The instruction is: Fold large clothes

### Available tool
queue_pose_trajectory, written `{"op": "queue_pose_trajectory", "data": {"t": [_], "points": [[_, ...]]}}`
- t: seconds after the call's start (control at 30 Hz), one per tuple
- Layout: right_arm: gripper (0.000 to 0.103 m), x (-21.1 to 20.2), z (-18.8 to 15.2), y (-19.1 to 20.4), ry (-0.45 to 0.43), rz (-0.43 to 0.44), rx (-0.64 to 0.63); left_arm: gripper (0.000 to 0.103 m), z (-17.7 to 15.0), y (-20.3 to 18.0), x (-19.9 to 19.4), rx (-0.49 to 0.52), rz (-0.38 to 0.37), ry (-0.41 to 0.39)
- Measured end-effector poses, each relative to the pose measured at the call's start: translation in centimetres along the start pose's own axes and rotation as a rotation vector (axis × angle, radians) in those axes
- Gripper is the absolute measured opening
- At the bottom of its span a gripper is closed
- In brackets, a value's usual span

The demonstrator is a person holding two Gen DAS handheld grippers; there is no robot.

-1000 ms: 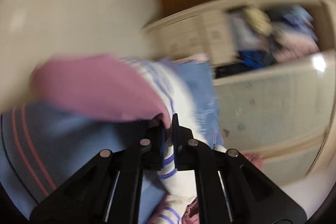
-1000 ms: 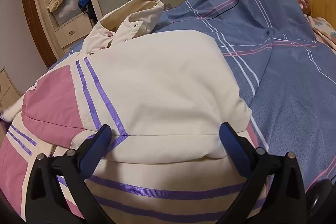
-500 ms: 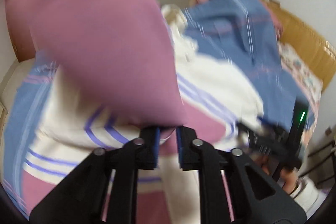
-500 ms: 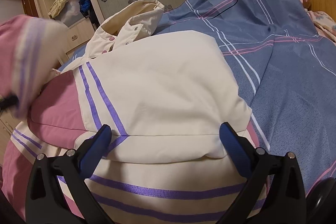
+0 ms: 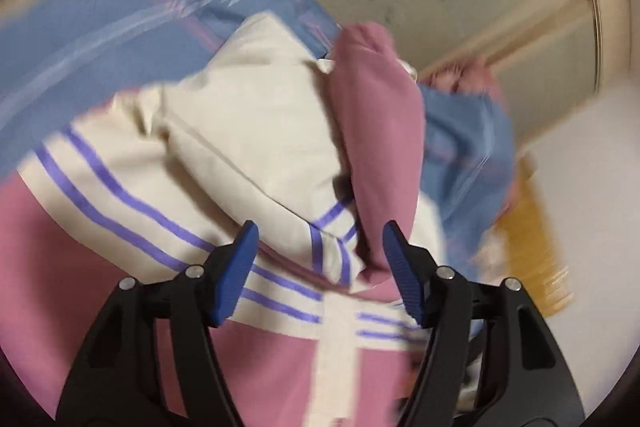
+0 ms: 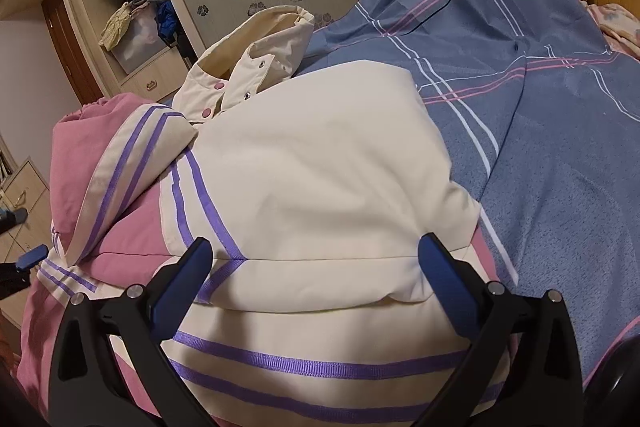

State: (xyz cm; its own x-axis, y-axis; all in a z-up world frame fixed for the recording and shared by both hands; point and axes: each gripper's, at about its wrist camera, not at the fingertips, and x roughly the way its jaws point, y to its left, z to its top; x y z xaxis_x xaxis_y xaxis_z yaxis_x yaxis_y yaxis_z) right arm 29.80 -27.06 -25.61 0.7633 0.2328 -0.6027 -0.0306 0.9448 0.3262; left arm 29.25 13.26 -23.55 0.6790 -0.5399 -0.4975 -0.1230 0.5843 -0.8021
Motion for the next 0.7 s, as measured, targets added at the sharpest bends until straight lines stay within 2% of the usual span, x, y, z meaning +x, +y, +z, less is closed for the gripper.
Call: {"op": "queue_pose_trajectory", "data": {"t": [0.03,0.1,0.17,0.2,0.27,0.3,0.33,0.37,0.4,0.47,0.5,0.63,0.7], "points": [[0.102,0.0,0.0,0.0,0.001,-0.001,-0.001,0.071,0.7,1.3,0.3,-0.079,-0.041,0.008],[0.102,0.0,0.0,-0.1,0.001,0.001,0.001,0.071,1.7,3.6,0.7,-0.195,-0.06,0.009],[0.102,0.1,0.0,0.0,0.002,-0.001,-0.001,0.07,2.6,5.4,1.1,-0.295,-0.108,-0.031],[0.102,0.1,0.0,0.0,0.002,-0.001,-0.001,0.066,3.0,5.8,0.9,-0.312,-0.122,-0.067],[0.102,0.1,0.0,0.0,0.002,0.0,0.0,0.042,3.6,6.4,0.6,-0.333,-0.048,-0.146],[0.102,0.1,0.0,0.0,0.003,0.0,0.0,0.024,3.8,6.9,0.9,-0.357,-0.034,-0.162],[0.102,0.1,0.0,0.0,0.003,0.0,0.0,0.015,3.9,7.5,1.1,-0.387,-0.05,-0.178],[0.102,0.1,0.0,0.0,0.004,-0.001,-0.001,0.014,3.8,8.3,0.8,-0.425,-0.061,-0.216],[0.102,0.1,0.0,0.0,0.005,-0.001,-0.001,0.012,3.8,8.8,0.1,-0.429,-0.043,-0.271],[0.102,0.2,0.0,0.0,0.007,-0.001,0.0,0.012,3.7,8.4,-1.1,-0.356,0.048,-0.378],[0.102,0.2,0.0,0.0,0.007,-0.001,-0.001,0.012,3.6,8.4,-1.6,-0.328,0.077,-0.402],[0.102,0.4,0.1,0.4,0.02,-0.023,-0.016,0.012,3.7,8.9,-2.0,-0.281,0.092,-0.395],[0.102,0.2,0.5,0.9,0.045,-0.081,-0.016,0.012,3.9,8.5,-2.7,-0.254,0.104,-0.39]]}}
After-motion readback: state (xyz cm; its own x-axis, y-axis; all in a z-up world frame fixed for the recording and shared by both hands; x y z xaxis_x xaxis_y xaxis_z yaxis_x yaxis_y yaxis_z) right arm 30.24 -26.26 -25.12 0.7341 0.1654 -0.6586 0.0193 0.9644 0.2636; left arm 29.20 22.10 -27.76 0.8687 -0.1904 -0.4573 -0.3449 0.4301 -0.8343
